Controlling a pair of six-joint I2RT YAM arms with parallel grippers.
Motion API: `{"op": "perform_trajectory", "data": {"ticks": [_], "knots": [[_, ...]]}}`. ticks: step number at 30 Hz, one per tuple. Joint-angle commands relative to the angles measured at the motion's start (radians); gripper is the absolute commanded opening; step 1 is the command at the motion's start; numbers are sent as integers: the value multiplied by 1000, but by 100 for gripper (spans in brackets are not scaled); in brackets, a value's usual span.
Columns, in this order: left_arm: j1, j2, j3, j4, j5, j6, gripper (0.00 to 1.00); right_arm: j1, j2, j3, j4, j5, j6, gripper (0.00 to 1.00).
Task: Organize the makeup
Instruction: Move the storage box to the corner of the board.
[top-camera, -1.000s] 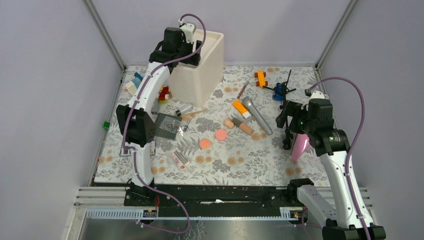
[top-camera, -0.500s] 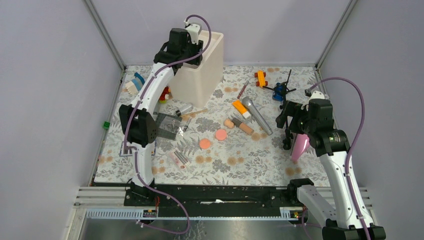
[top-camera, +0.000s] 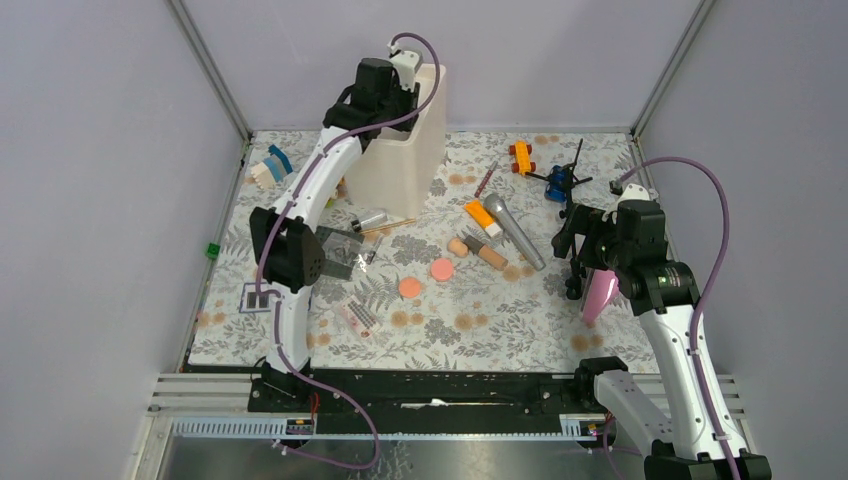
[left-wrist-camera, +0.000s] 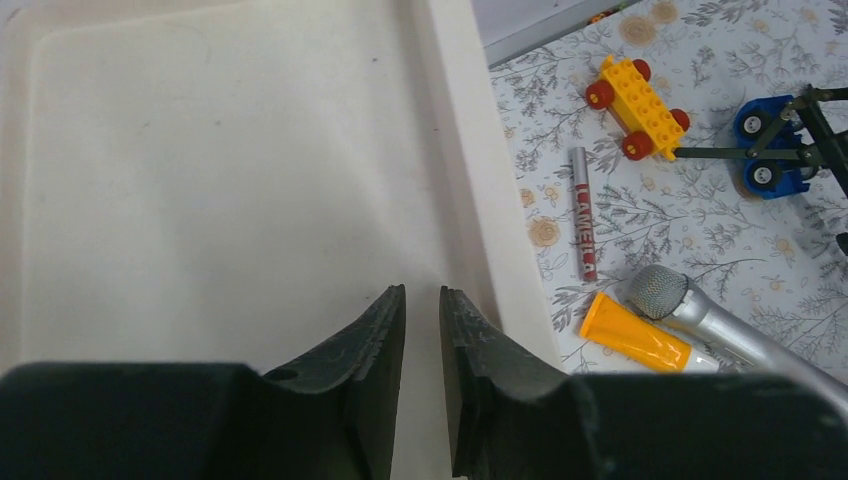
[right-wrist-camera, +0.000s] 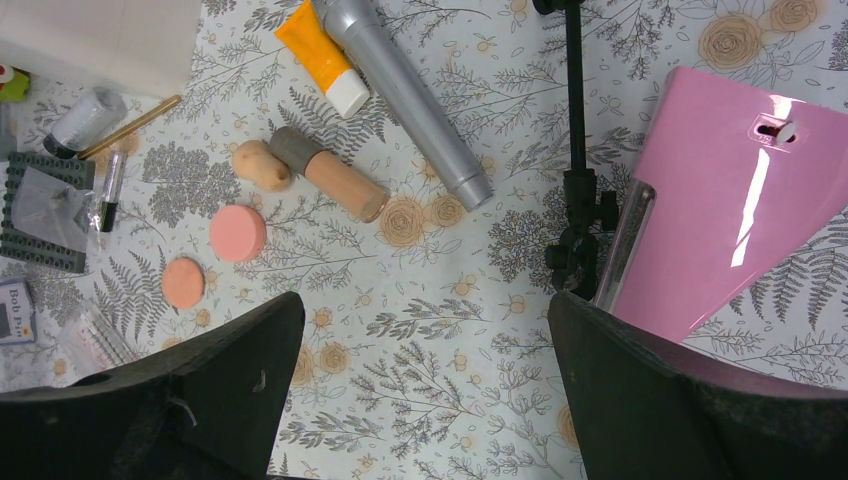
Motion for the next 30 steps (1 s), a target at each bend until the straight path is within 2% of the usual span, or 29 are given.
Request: {"op": "perform_trajectory", "data": {"ticks": [1, 13, 20, 26, 30], "knots": [[-42, 19, 42, -6, 68, -14, 26, -1, -12, 0, 21, 13, -12, 99], [-81, 60, 144, 1, 180, -113, 29, -1, -23, -4, 21, 15, -12, 99], [-93, 89, 157, 40, 234, -151, 42, -1, -26, -6, 22, 16, -12, 99], [-93, 28, 132, 11, 157, -102, 55, -1, -24, -5, 21, 13, -11, 99], [-93, -46, 60, -37, 84, -30, 58, -1, -26, -8, 22, 6, -9, 99]]}}
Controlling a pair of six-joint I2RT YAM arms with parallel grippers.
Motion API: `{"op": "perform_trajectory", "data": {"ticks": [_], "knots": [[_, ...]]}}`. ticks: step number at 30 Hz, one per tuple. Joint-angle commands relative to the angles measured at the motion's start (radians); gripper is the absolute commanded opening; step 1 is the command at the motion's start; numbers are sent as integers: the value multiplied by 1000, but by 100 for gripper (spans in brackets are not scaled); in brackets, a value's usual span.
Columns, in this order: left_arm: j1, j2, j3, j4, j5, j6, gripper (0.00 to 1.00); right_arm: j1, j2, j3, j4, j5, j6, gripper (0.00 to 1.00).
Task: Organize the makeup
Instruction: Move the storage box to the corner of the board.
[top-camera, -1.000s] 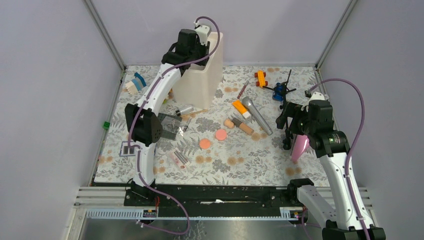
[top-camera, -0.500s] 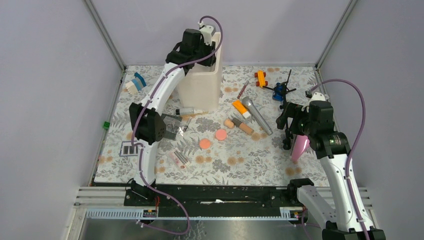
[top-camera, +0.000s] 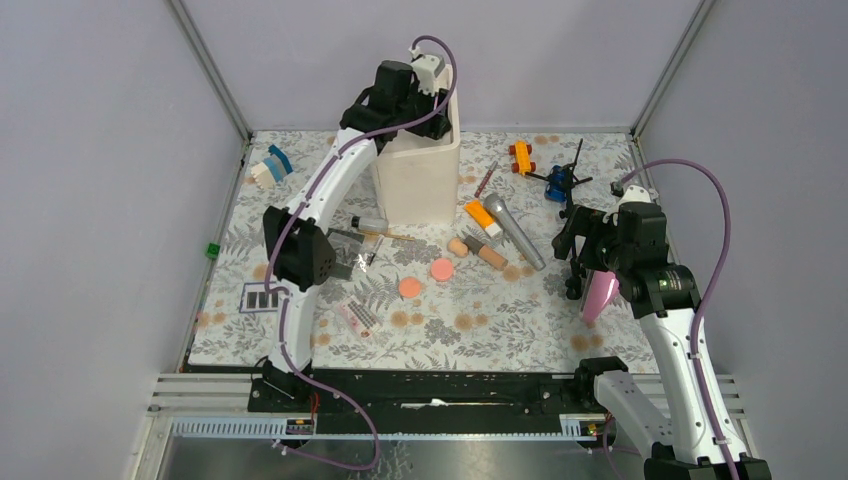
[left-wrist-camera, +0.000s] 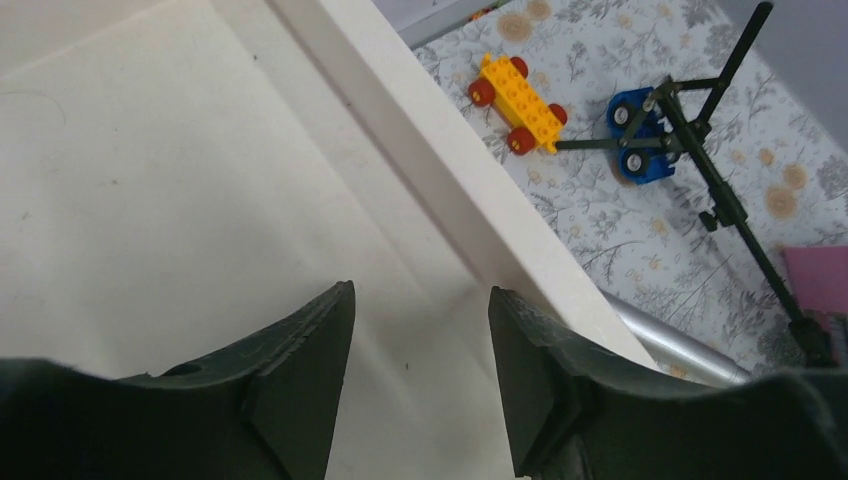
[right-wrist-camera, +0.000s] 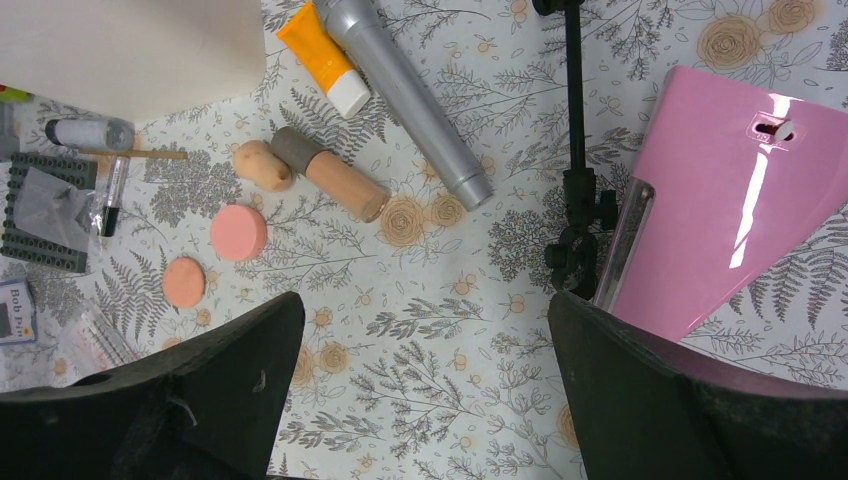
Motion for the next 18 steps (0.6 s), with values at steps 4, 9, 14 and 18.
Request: {"op": "perform_trajectory", "data": {"ticks": [4, 9, 14, 18], "knots": [[-23, -156, -96, -62, -72, 136, 61, -1, -4, 6, 22, 1, -10, 99], [-26, -128, -58, -158, -45, 174, 61, -1, -6, 5, 22, -5, -10, 99], [-47, -101, -35, -165, 17, 175, 55, -1, -15, -1, 24, -9, -8, 99], [-73, -66, -6, -164, 46, 176, 50, -1, -20, -4, 25, -7, -7, 99]]}}
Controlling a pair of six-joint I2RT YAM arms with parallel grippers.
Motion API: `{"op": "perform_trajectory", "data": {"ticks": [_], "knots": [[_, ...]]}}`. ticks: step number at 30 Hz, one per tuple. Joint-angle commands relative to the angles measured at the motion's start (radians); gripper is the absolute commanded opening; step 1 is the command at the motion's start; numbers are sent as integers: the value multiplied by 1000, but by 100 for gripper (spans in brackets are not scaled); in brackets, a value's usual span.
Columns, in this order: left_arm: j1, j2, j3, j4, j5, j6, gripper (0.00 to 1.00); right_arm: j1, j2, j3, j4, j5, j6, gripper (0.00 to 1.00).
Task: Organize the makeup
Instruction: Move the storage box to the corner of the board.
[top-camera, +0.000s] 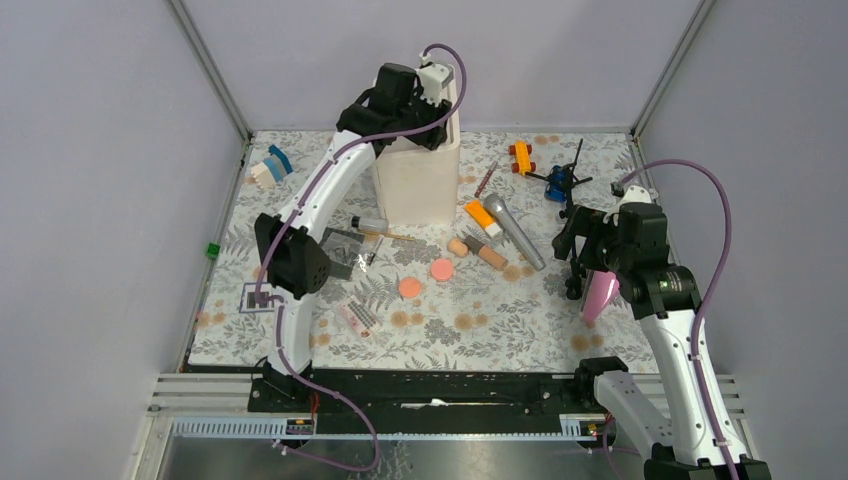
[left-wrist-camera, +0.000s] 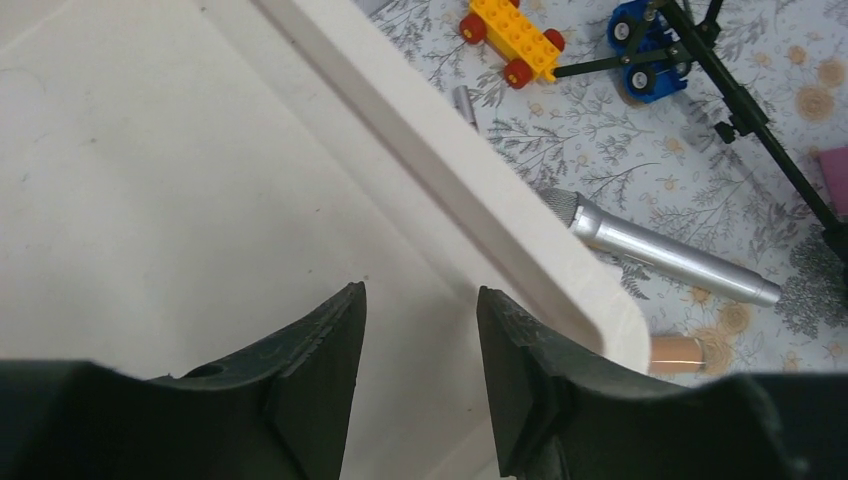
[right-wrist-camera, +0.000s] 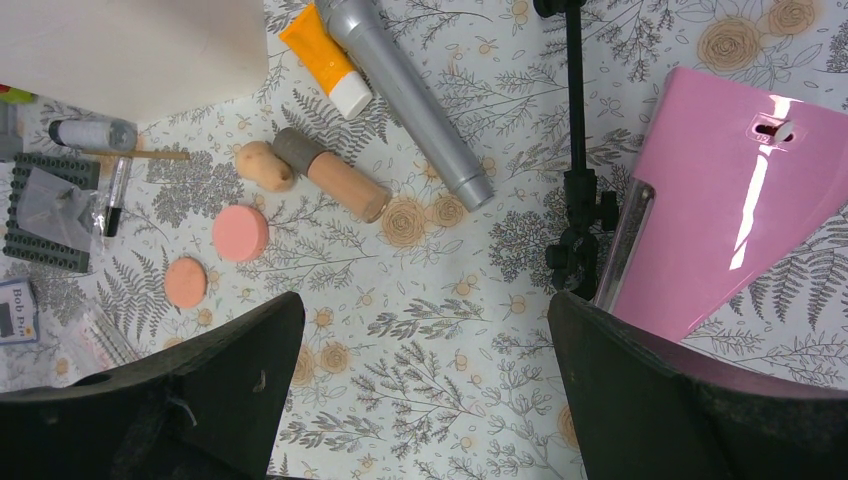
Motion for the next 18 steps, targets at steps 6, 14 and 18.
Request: {"op": "perform_trajectory", "data": {"ticks": [6, 14, 18], "knots": [[-45, 95, 130, -8, 127, -16, 48, -1, -20, -5, 23, -1, -8, 99], [-43, 151, 187, 84, 190, -76, 48, -1, -31, -11, 24, 9, -9, 99], [-28, 141, 186, 106, 191, -125, 48, -1, -34, -12, 24, 15, -8, 99]]}}
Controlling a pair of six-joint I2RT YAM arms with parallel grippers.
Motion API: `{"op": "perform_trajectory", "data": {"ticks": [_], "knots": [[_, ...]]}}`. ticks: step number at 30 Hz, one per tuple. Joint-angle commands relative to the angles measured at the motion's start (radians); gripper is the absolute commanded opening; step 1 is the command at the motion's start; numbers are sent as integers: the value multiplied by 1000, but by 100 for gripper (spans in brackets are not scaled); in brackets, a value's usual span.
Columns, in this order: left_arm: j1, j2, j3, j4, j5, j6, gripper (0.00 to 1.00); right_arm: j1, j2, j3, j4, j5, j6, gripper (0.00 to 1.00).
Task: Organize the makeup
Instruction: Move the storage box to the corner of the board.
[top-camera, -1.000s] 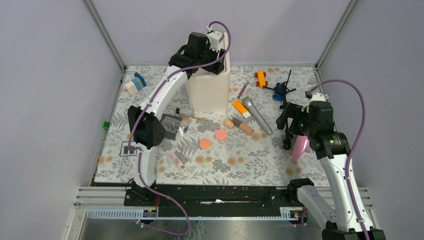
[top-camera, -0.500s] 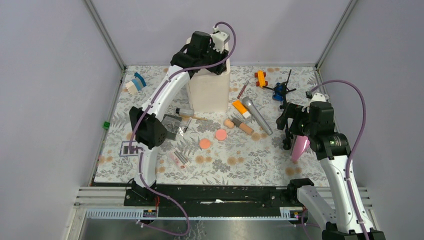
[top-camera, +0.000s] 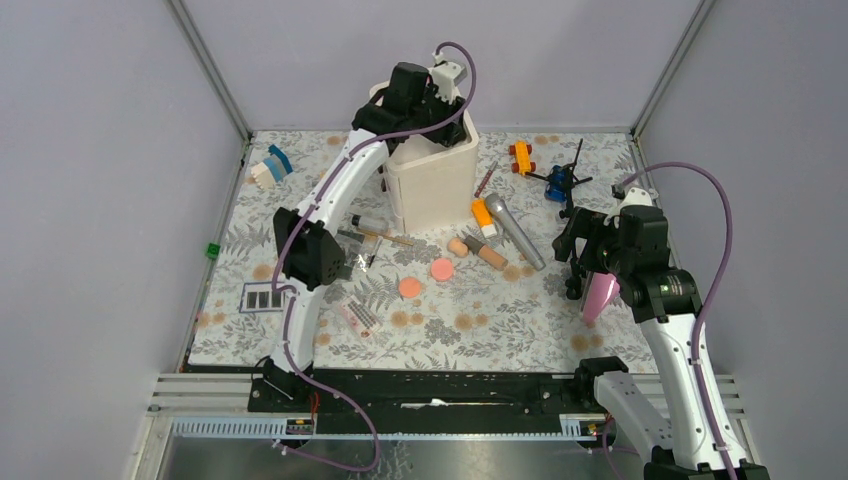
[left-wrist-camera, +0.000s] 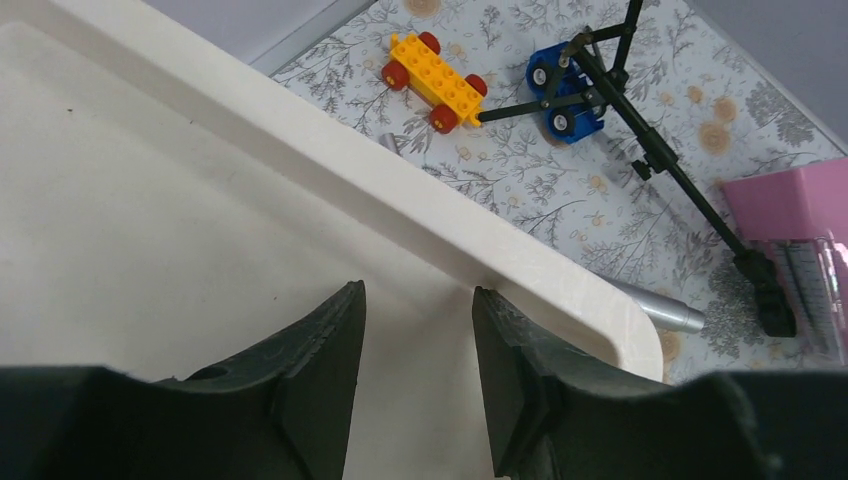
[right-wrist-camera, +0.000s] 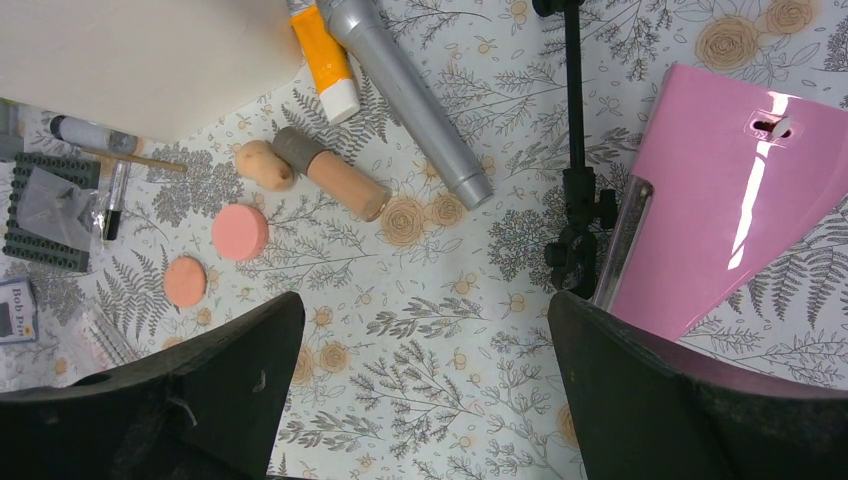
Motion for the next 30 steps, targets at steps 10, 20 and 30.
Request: {"op": "perform_trajectory", "data": {"ticks": [10, 20, 30], "knots": [[57, -228, -104, 140, 16, -117, 63, -1, -18, 1, 24, 30, -7, 99], [73, -605, -397, 119, -328, -215, 80, -1, 69, 68, 24, -64, 78, 99], [80, -1063, -1027, 86, -424, -322, 92, -1, 86, -7, 269, -326, 259, 99]]}}
